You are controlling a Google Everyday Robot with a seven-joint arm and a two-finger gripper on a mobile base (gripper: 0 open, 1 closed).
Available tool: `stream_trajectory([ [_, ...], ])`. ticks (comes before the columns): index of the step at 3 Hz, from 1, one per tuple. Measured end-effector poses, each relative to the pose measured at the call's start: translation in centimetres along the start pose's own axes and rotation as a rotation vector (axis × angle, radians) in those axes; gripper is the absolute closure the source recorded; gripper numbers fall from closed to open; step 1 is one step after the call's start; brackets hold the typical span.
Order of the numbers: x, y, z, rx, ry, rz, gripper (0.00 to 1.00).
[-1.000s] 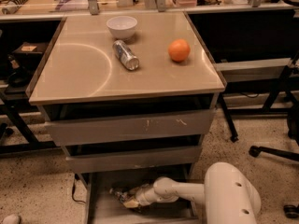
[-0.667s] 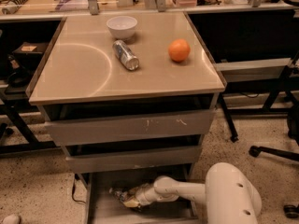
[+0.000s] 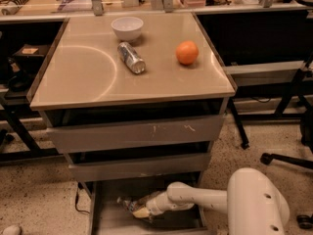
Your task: Pick water bottle from bottom drawer and place on counter
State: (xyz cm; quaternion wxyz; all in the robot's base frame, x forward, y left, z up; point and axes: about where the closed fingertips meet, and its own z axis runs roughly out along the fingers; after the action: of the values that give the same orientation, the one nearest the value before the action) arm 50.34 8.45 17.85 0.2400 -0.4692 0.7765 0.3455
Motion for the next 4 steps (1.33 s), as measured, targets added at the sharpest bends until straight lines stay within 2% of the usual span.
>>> stream_trajectory([
  [1, 0.5, 1.3, -2.4, 0.001, 0.009, 0.041, 1.0],
  [2, 0.9, 2.4, -5.3, 0.03, 0.029, 0.085, 1.0],
  [3, 0.8, 3.6, -8.1, 0.07, 0.047, 0.123, 1.0],
  [4, -1.0, 5.9, -13.3, 0.133, 0.048, 0.111, 1.0],
])
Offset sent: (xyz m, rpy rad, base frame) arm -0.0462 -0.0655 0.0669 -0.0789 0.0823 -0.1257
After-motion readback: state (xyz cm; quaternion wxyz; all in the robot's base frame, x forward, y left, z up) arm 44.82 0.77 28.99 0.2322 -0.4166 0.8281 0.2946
